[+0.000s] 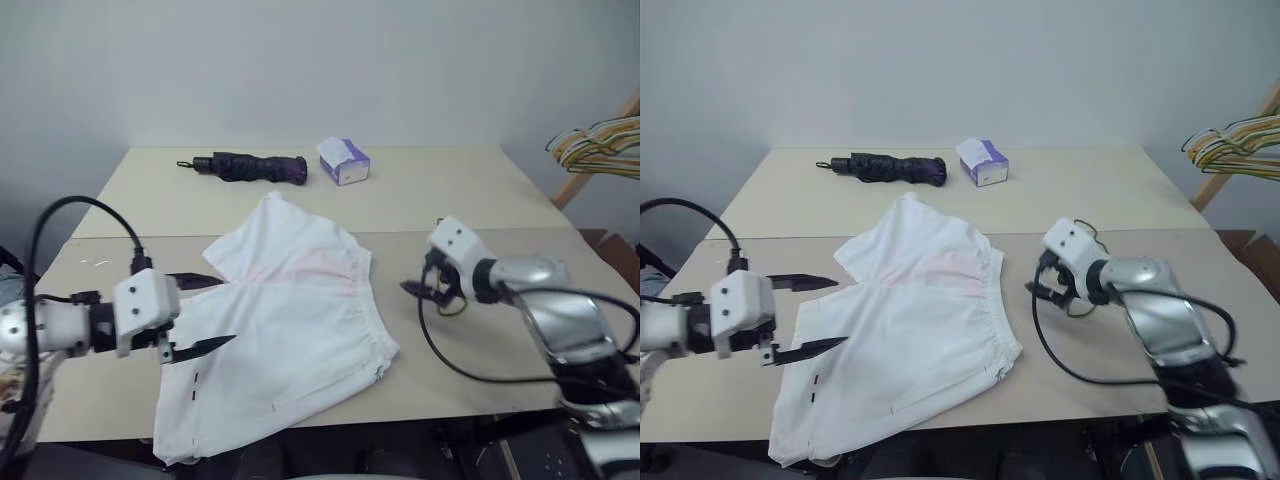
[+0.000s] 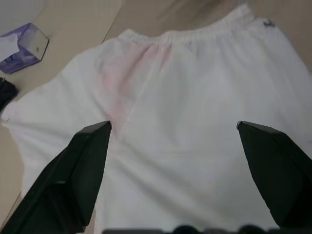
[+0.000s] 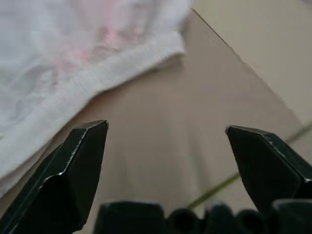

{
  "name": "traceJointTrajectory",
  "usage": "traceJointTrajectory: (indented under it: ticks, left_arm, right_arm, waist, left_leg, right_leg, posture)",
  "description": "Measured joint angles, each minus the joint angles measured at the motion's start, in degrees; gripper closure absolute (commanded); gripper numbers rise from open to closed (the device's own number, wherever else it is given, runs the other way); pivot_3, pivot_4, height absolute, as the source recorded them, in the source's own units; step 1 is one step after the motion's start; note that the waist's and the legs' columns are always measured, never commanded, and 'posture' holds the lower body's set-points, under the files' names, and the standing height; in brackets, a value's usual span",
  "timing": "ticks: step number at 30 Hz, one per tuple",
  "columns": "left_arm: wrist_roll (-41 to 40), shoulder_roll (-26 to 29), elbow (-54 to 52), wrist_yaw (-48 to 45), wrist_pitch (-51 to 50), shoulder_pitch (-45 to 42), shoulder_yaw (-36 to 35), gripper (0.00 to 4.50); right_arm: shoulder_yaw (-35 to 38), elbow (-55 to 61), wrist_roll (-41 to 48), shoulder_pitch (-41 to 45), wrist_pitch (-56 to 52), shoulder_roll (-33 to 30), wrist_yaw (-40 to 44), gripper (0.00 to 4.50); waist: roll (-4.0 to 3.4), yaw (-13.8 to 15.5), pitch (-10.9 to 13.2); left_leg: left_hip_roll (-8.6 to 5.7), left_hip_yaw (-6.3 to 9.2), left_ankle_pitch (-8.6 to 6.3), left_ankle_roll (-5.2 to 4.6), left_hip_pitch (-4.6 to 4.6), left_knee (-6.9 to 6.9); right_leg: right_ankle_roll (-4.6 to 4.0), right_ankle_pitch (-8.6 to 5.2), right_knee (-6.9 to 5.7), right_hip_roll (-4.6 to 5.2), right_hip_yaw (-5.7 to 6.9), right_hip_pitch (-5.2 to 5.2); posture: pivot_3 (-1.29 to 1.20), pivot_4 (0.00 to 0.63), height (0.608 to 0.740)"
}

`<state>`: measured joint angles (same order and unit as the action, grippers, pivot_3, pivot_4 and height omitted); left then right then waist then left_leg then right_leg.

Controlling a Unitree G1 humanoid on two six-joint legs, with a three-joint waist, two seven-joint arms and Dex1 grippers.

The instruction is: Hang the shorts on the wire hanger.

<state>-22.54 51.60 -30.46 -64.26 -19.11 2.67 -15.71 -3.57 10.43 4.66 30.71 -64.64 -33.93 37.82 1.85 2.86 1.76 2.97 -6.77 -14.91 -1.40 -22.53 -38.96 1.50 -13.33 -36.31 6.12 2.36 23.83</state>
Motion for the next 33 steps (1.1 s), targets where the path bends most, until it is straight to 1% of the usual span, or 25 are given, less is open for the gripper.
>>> traceJointTrajectory:
  ticks: [3, 6, 10, 14, 18, 21, 25, 26, 28, 31, 32, 33]
  left_arm:
    - [0.0, -0.4, -0.1, 1.3, -0.2, -2.8, 3.1, 0.03]
    - [-0.4, -0.5, 0.1, 1.4, -0.2, -3.9, 4.6, 0.03]
    - [-0.4, -0.5, 1.2, 0.6, 0.2, -5.0, 5.8, 0.03]
    - [-0.3, -0.3, 2.3, 0.4, 0.4, -5.5, 5.9, 0.03]
    - [-0.3, 0.2, 2.2, -0.2, 0.4, -5.2, 5.9, 0.03]
    - [-0.3, 0.2, 2.2, -0.3, 0.4, -4.8, 5.9, 0.0]
    - [-0.3, 0.2, 2.1, -0.1, 0.4, -4.8, 6.0, 0.0]
    - [-0.3, 0.2, 2.0, -0.1, 0.4, -4.9, 6.1, 0.0]
    - [-0.3, 0.1, 1.8, 0.2, 0.4, -4.9, 6.5, 0.0]
    - [-0.3, -0.4, 1.0, 0.7, 0.3, -4.9, 7.2, 0.0]
    - [-0.3, -0.5, 0.9, 0.9, 0.4, -4.9, 7.5, 0.0]
    - [-0.3, -0.6, 0.8, 1.0, 0.4, -4.9, 7.8, 0.0]
  right_arm:
    - [6.1, -6.6, -0.1, 3.9, -7.0, 6.5, -7.6, 0.0]
    - [10.8, -12.7, 0.0, 6.2, -9.3, 10.2, -13.0, 0.0]
    - [10.4, -17.9, -0.1, 6.7, -8.4, 11.4, -16.7, 0.0]
    - [9.2, -20.3, 0.5, 6.2, -8.1, 11.8, -17.0, 0.0]
    - [9.6, -21.2, 1.3, 5.6, -8.6, 13.5, -18.2, 0.0]
    - [9.6, -21.2, 1.2, 5.2, -8.5, 13.5, -18.3, 0.53]
    - [9.5, -21.8, 1.1, 4.7, -8.0, 13.7, -18.7, 1.86]
    - [9.3, -21.7, 1.0, 4.5, -7.6, 14.0, -19.2, 2.29]
    - [9.1, -21.7, 0.9, 4.0, -7.0, 14.4, -20.0, 2.98]
    - [7.6, -20.9, 0.4, 3.2, -6.5, 14.8, -20.9, 4.04]
    - [7.1, -20.6, 0.1, 2.9, -6.3, 14.9, -21.3, 4.34]
    - [6.8, -20.6, 0.0, 2.7, -6.2, 14.8, -21.5, 4.46]
  waist:
    - [-0.04, -0.5, 0.0]
    - [-0.05, -0.9, 0.0]
    - [-0.07, -1.8, 0.0]
    - [-0.08, -3.1, 0.0]
    - [-0.09, -4.1, 0.0]
    - [-0.07, -4.0, -0.1]
    - [0.0, -4.1, -0.4]
    - [-0.01, -4.2, -0.5]
    - [-0.02, -4.2, -0.7]
    - [-0.03, -4.5, -0.8]
    - [-0.06, -4.5, -0.8]
    - [-0.08, -4.6, -0.9]
  left_leg:
    - [-0.03, -0.01, 0.04, 0.05, -0.18, -0.01]
    - [-0.03, -0.02, 0.03, 0.04, -0.25, -0.02]
    - [-0.04, 0.0, 0.04, 0.03, -0.28, -0.02]
    - [-0.03, 0.04, 0.04, 0.03, -0.27, -0.02]
    - [-0.03, 0.06, 0.04, 0.03, -0.22, -0.02]
    - [-0.03, 0.07, 0.04, 0.03, -0.18, -0.02]
    - [-0.02, 0.06, 0.03, 0.03, -0.14, -0.01]
    - [-0.02, 0.07, 0.03, 0.03, -0.12, -0.01]
    - [-0.02, 0.07, 0.03, 0.03, -0.1, 0.0]
    - [-0.01, 0.07, 0.02, 0.03, 0.2, 0.03]
    - [0.0, 0.08, 0.01, 0.02, 0.42, 0.08]
    - [0.01, 0.1, 0.0, 0.01, 0.62, 0.15]
  right_leg:
    - [0.0, 0.0, -0.14, 0.0, -0.01, 0.22]
    - [0.01, 0.0, -0.11, 0.0, -0.01, 0.27]
    - [0.02, 0.0, -0.12, 0.0, -0.01, 0.29]
    - [0.02, 0.0, -0.13, 0.0, -0.02, 0.28]
    - [0.03, -0.01, -0.17, 0.0, -0.05, 0.25]
    - [0.04, -0.01, -0.19, 0.0, -0.05, 0.21]
    - [0.04, -0.01, -0.18, 0.0, -0.05, 0.2]
    - [0.04, -0.02, -0.19, 0.0, -0.05, 0.19]
    - [0.04, -0.02, -0.19, 0.0, -0.05, 0.17]
    - [0.04, -0.03, -0.16, 0.0, -0.06, -0.15]
    - [0.05, -0.04, -0.05, -0.01, -0.04, -0.41]
    - [0.05, -0.04, 0.08, -0.03, -0.01, -0.65]
  posture:
    - [0.04, 0.0, 0.74]
    - [0.04, 0.0, 0.74]
    - [0.04, 0.0, 0.74]
    - [0.05, 0.0, 0.74]
    - [0.05, 0.0, 0.74]
    - [0.05, 0.0, 0.74]
    - [0.05, 0.0, 0.74]
    - [0.05, 0.0, 0.74]
    - [0.05, 0.0, 0.74]
    - [0.05, 0.0, 0.74]
    - [0.05, 0.0, 0.74]
    - [0.05, 0.0, 0.74]
